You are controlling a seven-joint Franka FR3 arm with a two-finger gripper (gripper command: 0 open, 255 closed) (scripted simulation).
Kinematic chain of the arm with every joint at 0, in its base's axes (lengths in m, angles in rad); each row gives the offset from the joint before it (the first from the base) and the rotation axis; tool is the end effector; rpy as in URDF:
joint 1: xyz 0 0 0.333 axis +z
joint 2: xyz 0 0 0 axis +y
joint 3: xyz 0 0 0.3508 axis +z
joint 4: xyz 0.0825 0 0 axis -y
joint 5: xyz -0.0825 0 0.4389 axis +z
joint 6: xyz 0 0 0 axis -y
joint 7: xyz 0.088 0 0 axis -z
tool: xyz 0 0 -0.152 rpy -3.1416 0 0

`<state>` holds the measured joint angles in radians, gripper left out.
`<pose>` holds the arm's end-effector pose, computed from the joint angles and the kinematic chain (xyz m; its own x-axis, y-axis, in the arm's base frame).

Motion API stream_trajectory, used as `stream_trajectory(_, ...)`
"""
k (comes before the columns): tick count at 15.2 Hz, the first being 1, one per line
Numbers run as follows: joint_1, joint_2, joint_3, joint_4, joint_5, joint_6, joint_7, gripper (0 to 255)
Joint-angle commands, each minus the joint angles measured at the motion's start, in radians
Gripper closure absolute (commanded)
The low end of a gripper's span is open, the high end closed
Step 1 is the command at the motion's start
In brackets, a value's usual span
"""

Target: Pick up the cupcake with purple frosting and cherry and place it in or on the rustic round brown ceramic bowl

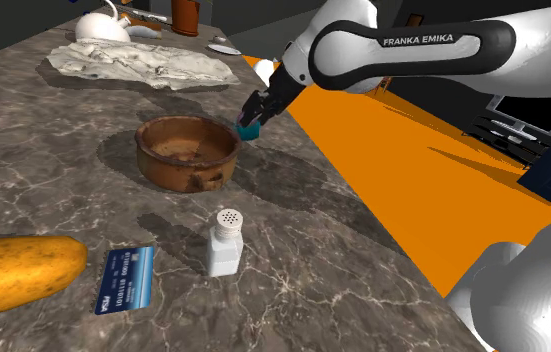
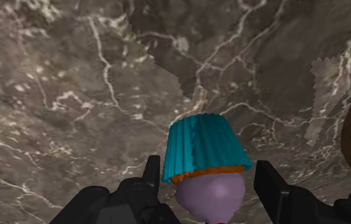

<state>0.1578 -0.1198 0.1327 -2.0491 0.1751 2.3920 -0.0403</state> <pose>0.5980 0.1883 0.5174 0.8790 0.1776 0.4425 0.2587 -0.9572 -0.1297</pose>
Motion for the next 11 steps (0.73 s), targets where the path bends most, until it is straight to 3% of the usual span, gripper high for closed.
stream_trajectory(1,-0.001,-0.003,-0.001,0.021,-0.002,-0.024,0.003,255)
stream_trajectory(11,-0.005,-0.013,-0.004,0.144,-0.017,-0.156,0.023,255)
